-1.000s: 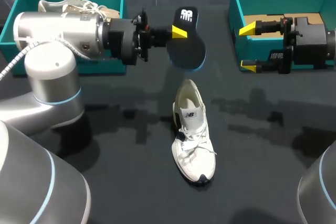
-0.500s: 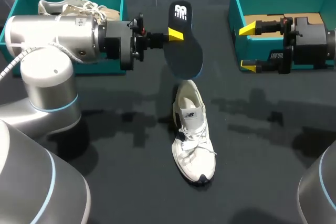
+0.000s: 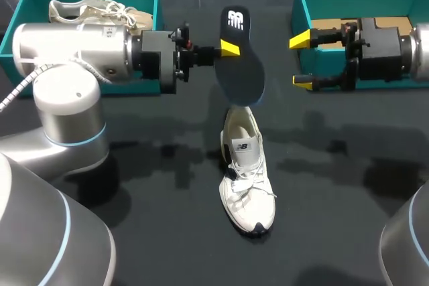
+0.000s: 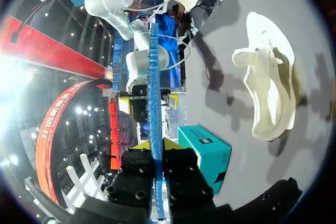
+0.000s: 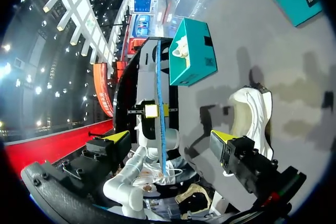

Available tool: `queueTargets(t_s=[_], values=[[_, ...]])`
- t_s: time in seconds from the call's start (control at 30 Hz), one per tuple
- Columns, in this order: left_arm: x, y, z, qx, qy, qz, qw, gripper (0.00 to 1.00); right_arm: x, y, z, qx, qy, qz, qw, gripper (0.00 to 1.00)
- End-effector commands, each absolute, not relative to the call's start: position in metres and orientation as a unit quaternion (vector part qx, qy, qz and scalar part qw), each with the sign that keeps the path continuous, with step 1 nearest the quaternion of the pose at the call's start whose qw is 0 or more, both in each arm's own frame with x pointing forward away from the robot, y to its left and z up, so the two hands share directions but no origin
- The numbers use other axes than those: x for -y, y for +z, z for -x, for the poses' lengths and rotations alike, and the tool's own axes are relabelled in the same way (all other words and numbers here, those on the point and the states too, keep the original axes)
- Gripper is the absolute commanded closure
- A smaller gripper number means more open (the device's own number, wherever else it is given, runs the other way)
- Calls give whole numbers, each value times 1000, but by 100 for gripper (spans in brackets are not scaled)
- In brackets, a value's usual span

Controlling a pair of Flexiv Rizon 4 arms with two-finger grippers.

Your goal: Take the shoe out of the shoebox, open the shoe tongue, remove and reinsert the insole, then place the shoe into the shoebox

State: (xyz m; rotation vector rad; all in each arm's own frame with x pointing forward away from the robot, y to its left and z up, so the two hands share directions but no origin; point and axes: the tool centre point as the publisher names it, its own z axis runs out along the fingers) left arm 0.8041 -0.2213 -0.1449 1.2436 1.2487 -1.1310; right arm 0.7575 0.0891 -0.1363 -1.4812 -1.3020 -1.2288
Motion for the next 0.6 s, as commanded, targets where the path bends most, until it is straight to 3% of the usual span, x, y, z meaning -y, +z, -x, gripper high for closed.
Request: queueTargets(t_s=[0.03, 0.27, 0.33, 0.37, 0.5, 0.6], values=[[230, -146, -804, -514, -463, -513, 508, 100, -101, -140, -768, 525, -481, 573, 404, 0], [236, -144, -808, -510, -463, -512, 513, 100, -115, -143, -772, 541, -477, 560, 408, 0], [238, -144, -809, -509, -461, -513, 514, 100, -119, -143, -773, 545, -477, 555, 409, 5], [239, -144, -809, -509, -461, -513, 515, 100, -120, -143, -773, 547, -477, 554, 409, 8], [243, -144, -811, -509, -460, -515, 514, 100, -126, -142, -773, 555, -477, 545, 409, 39], [245, -145, -813, -508, -459, -515, 515, 100, -129, -142, -773, 560, -476, 541, 409, 48]])
